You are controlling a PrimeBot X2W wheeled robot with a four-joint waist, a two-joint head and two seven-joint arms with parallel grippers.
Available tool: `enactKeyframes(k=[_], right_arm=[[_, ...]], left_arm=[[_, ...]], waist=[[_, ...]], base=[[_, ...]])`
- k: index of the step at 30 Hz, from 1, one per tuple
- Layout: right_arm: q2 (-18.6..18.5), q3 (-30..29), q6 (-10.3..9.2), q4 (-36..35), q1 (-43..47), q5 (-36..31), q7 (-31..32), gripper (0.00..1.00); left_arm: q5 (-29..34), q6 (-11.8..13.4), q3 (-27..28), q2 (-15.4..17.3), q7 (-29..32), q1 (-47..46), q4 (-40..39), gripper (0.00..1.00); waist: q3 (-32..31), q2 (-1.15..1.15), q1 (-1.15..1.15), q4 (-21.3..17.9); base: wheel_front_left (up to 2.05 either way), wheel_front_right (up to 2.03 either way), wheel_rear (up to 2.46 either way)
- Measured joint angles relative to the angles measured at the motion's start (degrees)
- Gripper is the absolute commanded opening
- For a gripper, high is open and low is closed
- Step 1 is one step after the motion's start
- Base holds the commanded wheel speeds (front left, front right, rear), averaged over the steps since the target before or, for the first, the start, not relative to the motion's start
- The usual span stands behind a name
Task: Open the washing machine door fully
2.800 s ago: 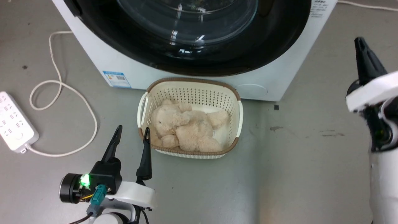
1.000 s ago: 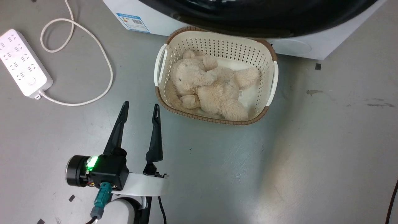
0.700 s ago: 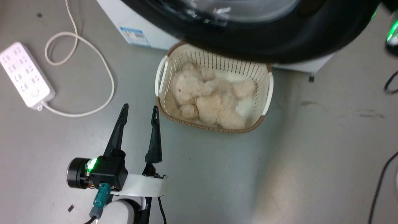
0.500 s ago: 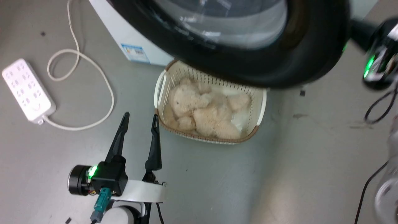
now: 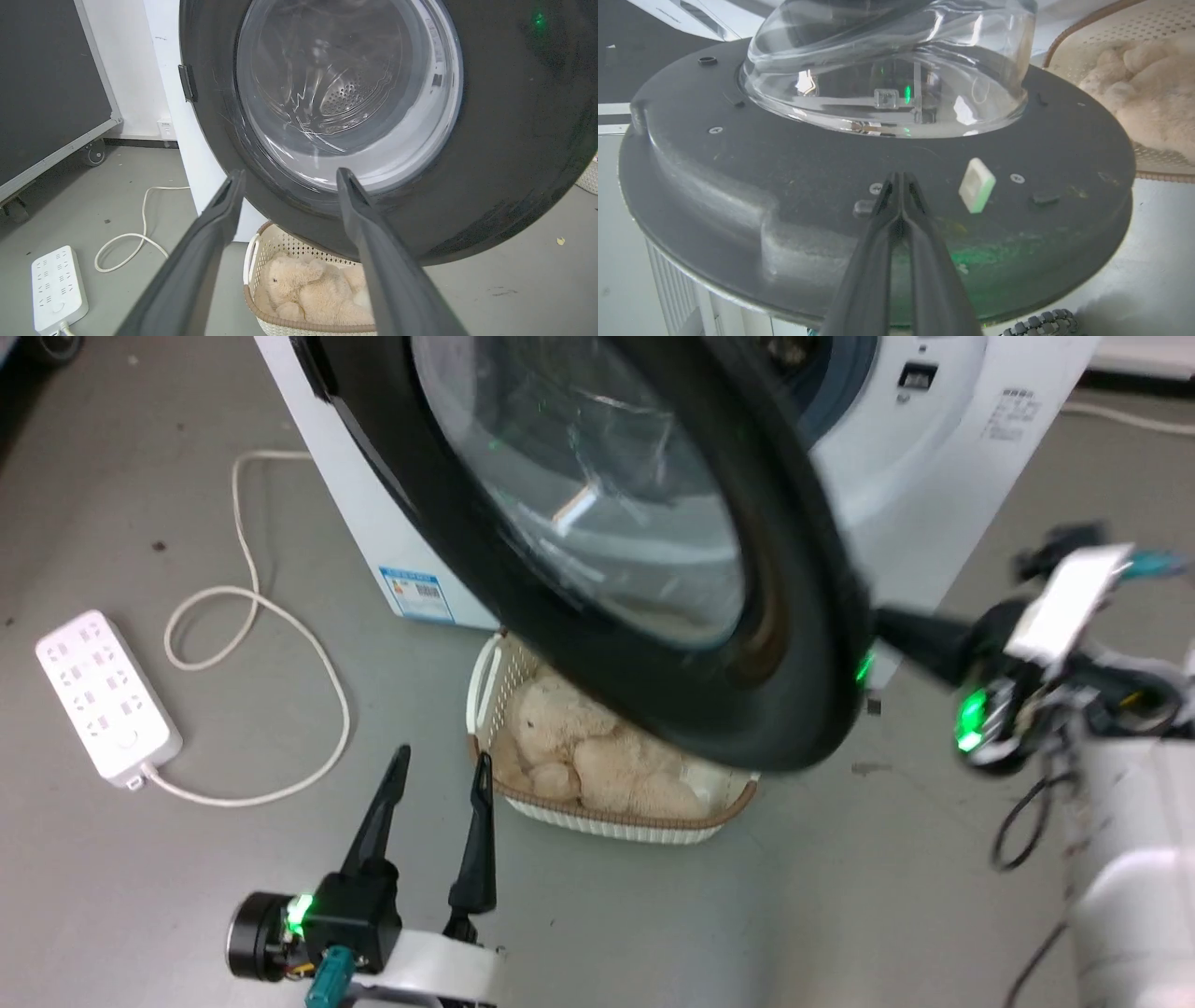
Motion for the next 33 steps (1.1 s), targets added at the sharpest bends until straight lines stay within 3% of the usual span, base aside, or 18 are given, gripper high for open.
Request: enactKeyframes(k=[13, 18, 22, 23, 24, 28, 33], right_arm=[[0.30, 30.21, 0.00, -9.57, 14.33, 22.19, -8.56, 0.00], [0.52, 37.42, 0.00, -12.70, 17.05, 26.26, -12.88, 0.00], [0.58, 39.33, 0.00, -13.32, 17.28, 27.27, -15.92, 0.00], [0.57, 39.19, 0.00, -13.45, 17.30, 27.25, -17.05, 0.35], [0.48, 38.89, 0.00, -13.61, 17.30, 27.18, -18.47, 1.00], [-2.18, 38.18, 0.00, -16.26, 17.95, 23.86, -23.97, 1.00], [-9.02, 36.98, 0.00, -24.50, 21.47, 11.03, -36.90, 1.00]], left_arm=[[0.49, -1.35, -1.54, -0.02, 0.00, 3.87, 0.90, 1.00], [0.38, -1.45, -1.77, -0.02, 0.00, 4.15, 0.98, 1.00], [0.35, -1.46, -1.33, -0.02, 0.00, 4.46, 0.91, 1.00], [0.21, -1.48, -1.11, -0.02, 0.00, 4.49, 0.86, 1.00], [0.04, -1.52, -0.93, -0.02, 0.00, 4.52, 0.82, 1.00], [-0.13, -2.00, 0.19, -0.02, 0.00, 4.63, 0.68, 1.00], [-0.52, -2.56, 1.44, -0.02, 0.00, 5.11, 0.77, 1.00]], waist=[[-4.27, 0.00, 0.01, 1.63], [-4.67, 0.00, 0.00, 2.57], [-4.79, 0.00, 0.01, 2.68], [-4.93, 0.00, 0.01, 2.63], [-5.09, 0.00, 0.01, 2.54], [-5.99, 0.00, 0.01, 1.93], [-7.82, 0.00, 0.01, 0.31]], base=[[0.00, 0.00, 0.00], [0.00, 0.00, 0.00], [0.00, 0.00, 0.00], [0.00, 0.00, 0.00], [0.00, 0.00, 0.00], [0.00, 0.00, 0.00], [0.00, 0.00, 0.00]])
